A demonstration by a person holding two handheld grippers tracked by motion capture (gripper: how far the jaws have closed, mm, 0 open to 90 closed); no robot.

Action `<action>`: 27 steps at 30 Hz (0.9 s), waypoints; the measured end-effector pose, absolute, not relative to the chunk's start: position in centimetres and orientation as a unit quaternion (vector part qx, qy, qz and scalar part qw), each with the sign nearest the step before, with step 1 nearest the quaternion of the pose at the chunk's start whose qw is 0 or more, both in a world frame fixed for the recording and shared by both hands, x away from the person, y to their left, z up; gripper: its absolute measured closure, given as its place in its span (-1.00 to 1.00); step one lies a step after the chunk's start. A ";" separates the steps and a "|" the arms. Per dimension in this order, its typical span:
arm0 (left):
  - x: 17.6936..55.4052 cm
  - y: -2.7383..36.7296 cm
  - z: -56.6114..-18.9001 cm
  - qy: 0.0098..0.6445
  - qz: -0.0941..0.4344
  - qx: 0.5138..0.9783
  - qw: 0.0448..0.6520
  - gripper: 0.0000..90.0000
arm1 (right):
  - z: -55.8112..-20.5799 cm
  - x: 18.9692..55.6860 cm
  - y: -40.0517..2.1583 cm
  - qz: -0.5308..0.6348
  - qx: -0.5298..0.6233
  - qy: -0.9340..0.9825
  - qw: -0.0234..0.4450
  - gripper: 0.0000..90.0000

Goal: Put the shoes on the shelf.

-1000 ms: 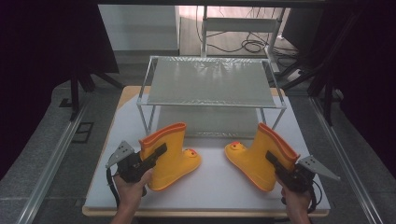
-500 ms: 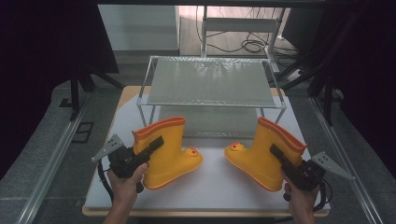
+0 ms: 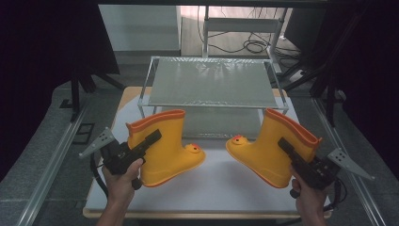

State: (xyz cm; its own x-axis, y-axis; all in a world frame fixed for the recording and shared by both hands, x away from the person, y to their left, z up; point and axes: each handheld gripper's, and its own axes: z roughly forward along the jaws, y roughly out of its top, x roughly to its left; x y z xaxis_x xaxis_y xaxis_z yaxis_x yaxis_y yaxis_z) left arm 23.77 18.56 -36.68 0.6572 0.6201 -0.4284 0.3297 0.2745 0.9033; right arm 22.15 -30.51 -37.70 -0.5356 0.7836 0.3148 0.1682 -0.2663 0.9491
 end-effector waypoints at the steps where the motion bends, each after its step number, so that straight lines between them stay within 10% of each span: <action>1: 23.8 18.6 -36.6 0.401 0.103 0.592 0.692 0.85 | -37.5 22.1 -30.6 0.674 0.422 0.562 0.228 0.87; 27: 25.8 19.3 -31.2 0.385 0.093 0.542 0.741 0.85 | -31.7 23.1 -31.5 0.738 0.402 0.492 0.226 0.87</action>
